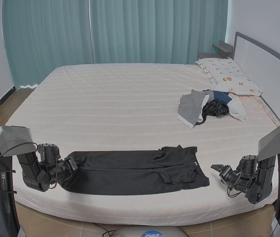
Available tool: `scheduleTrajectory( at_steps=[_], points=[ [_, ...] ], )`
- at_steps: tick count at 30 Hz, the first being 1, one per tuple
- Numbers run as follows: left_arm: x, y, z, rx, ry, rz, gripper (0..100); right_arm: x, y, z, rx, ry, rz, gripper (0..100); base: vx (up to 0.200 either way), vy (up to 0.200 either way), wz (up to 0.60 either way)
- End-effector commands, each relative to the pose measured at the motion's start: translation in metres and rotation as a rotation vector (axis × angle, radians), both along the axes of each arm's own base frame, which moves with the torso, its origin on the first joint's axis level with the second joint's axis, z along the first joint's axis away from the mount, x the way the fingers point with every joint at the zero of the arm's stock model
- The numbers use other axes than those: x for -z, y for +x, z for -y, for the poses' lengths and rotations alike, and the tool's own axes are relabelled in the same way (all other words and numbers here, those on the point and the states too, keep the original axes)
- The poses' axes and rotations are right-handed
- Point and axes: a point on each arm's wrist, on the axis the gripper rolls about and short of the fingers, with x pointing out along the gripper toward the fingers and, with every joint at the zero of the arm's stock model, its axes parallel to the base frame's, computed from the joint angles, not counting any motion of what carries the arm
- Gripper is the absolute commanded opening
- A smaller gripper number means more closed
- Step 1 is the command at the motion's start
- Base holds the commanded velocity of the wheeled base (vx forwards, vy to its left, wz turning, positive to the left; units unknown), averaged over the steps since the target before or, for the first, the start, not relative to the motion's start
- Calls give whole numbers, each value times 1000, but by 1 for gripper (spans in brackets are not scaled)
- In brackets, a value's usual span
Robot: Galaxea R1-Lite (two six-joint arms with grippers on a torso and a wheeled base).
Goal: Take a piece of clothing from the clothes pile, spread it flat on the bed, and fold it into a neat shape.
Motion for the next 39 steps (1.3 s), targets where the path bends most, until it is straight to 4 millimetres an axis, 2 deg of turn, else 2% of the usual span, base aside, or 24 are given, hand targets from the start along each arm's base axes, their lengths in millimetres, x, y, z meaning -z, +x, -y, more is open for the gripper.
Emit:
scheduleTrajectory(
  at_steps=[1, 5, 12, 13, 14, 23, 27, 29, 34, 39],
  points=[
    [-15, -1, 14, 11, 19, 31, 0, 0, 0, 0, -1, 1, 4, 100, 0, -200, 0],
    [-24, -2, 26, 22, 33, 52, 0, 0, 0, 0, -1, 1, 4, 100, 0, -200, 0],
    [-66, -3, 62, 99, 55, 16, 0, 1, 0, -1, -2, 0, 3, 100, 0, -200, 0],
    [-66, -3, 63, 98, 57, 14, 0, 0, 0, -1, -2, 0, 4, 100, 0, -200, 0],
    [-71, -2, 74, 108, 76, -10, 0, 1, 0, -1, -2, 0, 3, 100, 0, -200, 0],
    [-82, 3, 129, 158, 97, -59, 0, 3, 0, -1, -14, -18, -1, 100, 0, -200, 0],
    [-80, 6, 144, 183, 96, -91, 0, 4, -1, -1, -19, -25, -4, 100, 0, -200, 0],
    [-76, 12, 158, 194, 82, -104, 0, 4, -1, -2, -23, -27, -4, 100, 0, -200, 0],
    [-65, 20, 175, 218, 88, -128, 0, 4, -1, -2, -24, -28, -5, 100, 0, -200, 0],
    [-54, 34, 186, 189, 50, -133, 0, 4, -1, -2, -24, -28, -5, 100, 0, 0, 0]
  ],
)
